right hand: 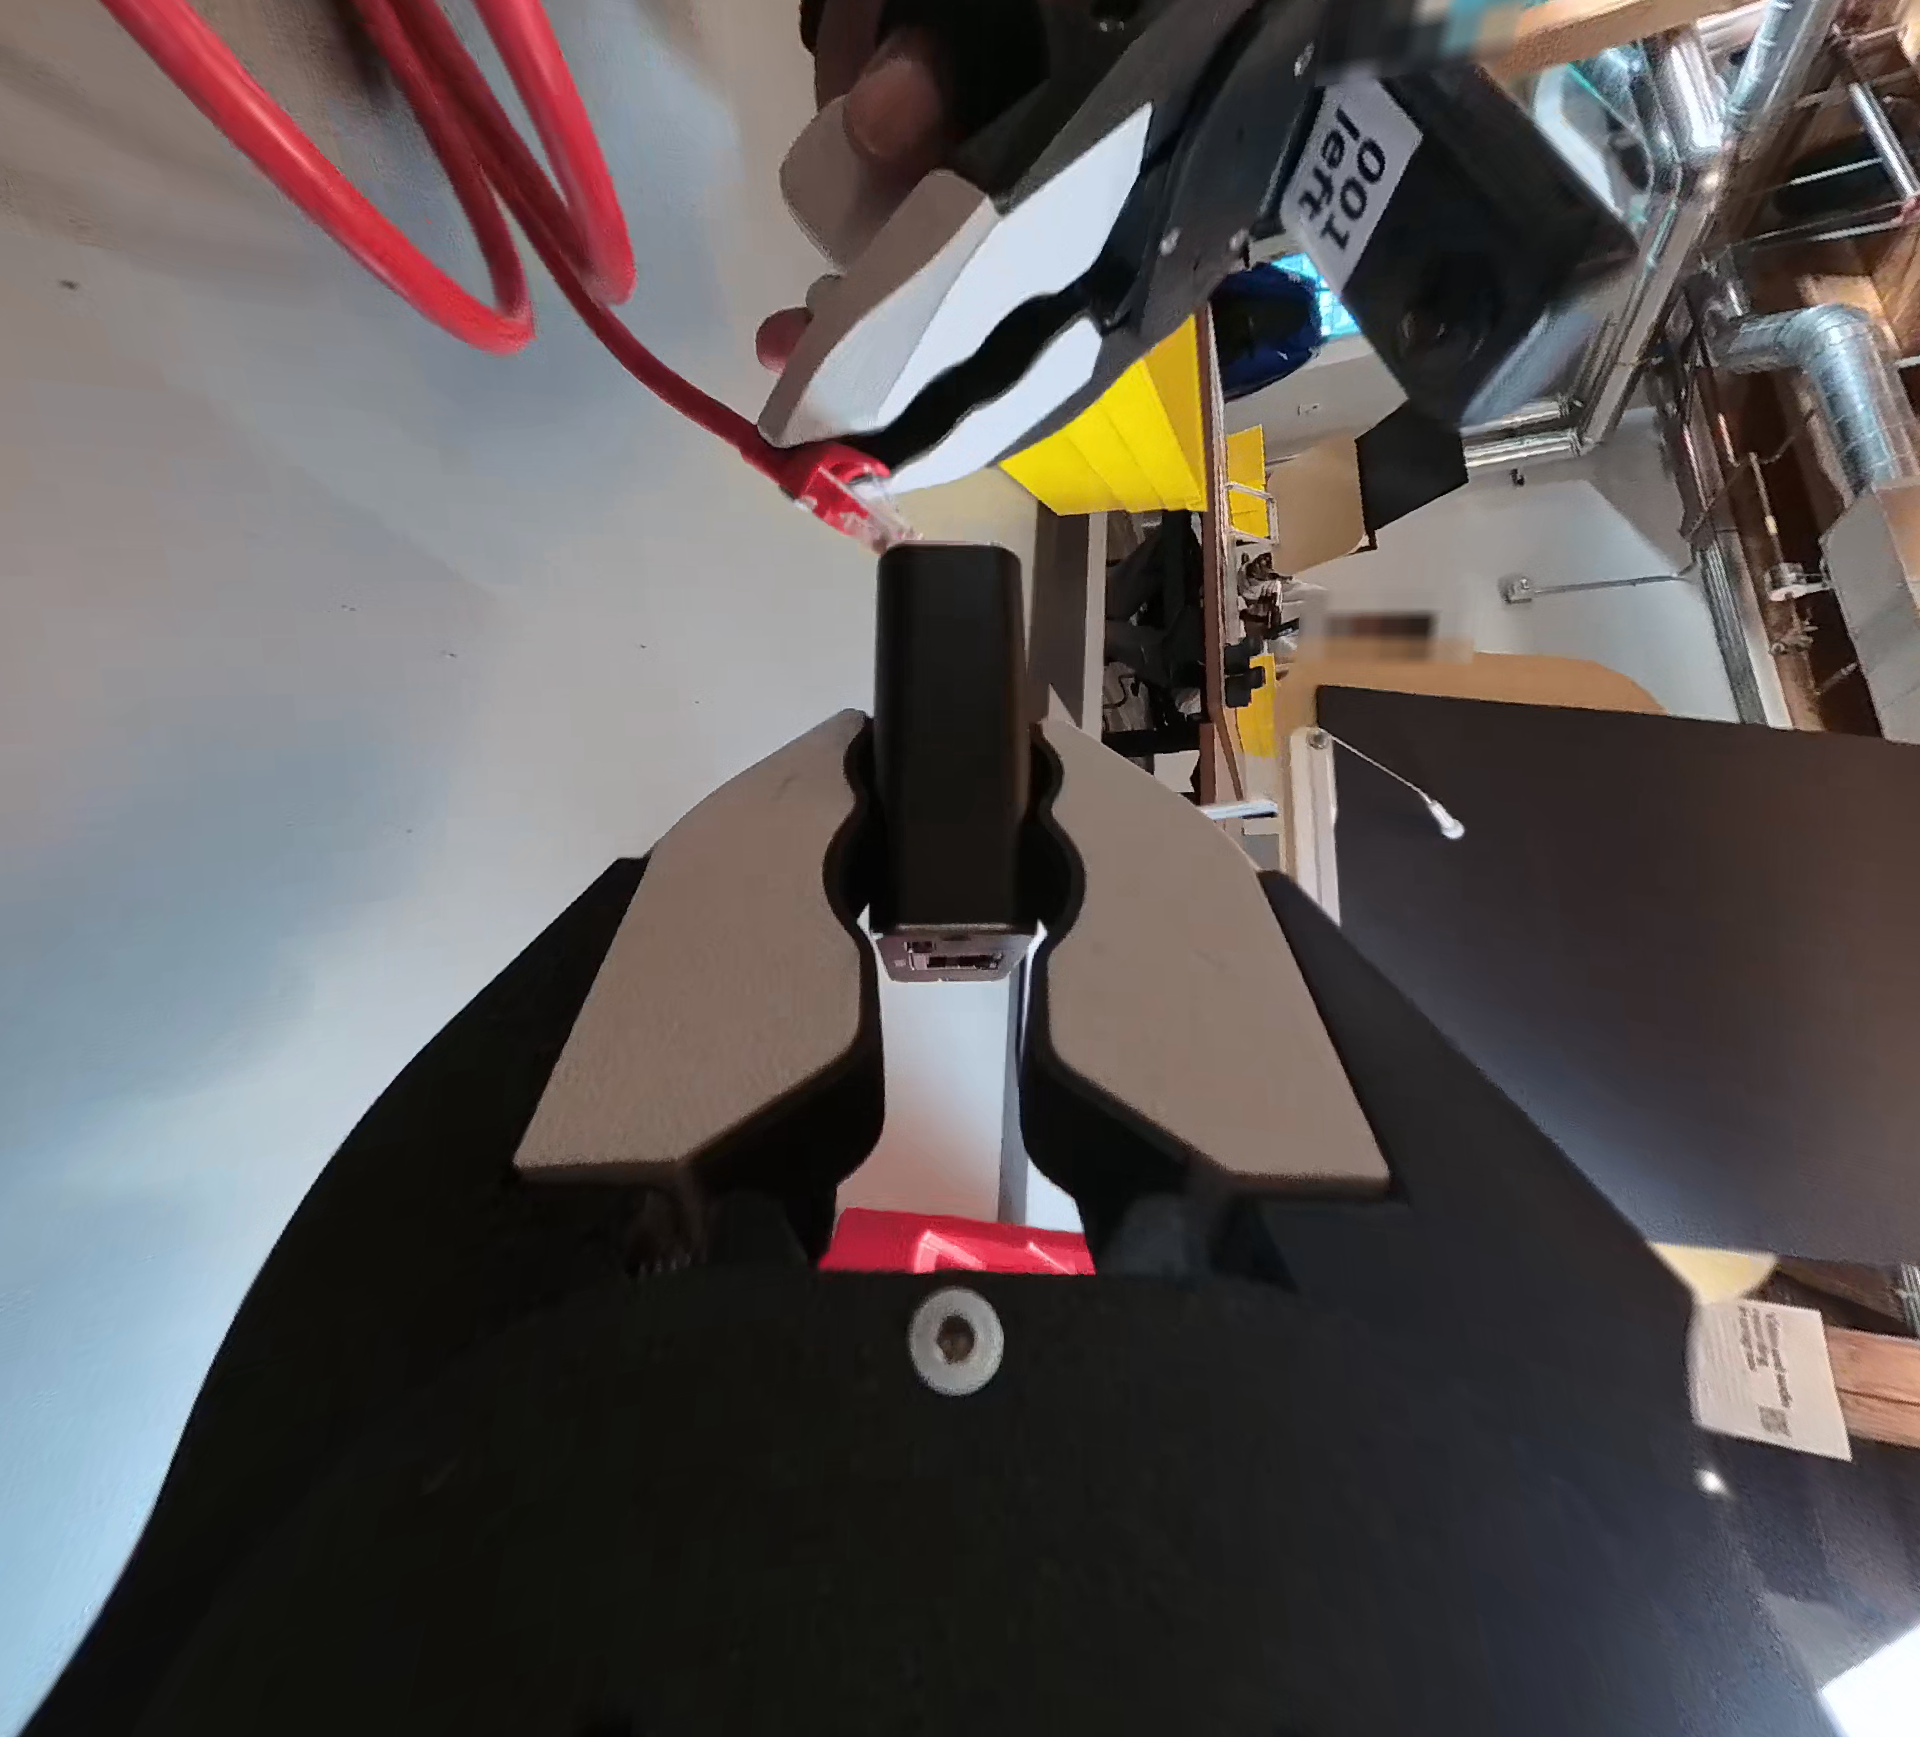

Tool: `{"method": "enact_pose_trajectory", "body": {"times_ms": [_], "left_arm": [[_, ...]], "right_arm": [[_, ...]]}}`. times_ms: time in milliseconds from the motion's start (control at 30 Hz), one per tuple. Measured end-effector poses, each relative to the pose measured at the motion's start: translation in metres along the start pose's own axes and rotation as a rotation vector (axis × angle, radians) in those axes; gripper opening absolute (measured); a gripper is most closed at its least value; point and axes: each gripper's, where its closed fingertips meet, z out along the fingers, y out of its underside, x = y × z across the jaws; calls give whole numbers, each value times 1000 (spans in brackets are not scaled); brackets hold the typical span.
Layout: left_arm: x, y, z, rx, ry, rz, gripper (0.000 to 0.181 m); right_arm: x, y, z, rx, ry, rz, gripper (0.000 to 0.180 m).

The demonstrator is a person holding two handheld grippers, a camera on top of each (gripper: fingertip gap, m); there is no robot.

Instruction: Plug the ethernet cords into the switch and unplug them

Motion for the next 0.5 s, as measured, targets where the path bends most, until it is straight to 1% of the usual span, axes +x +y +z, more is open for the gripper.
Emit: {"method": "enact_pose_trajectory", "body": {"times_ms": [133,333,500], "left_arm": [[0,6,8,-38,20,-29,12],[9,22,14,-111,123,-70,12],[18,34,16,-180,213,-87,12]], "right_arm": [[-15,-7,5,10,-47,-53,26],[-36,-21,12,41,-92,-150,26],[-46,-32,10,69,-112,-192,26]]}}
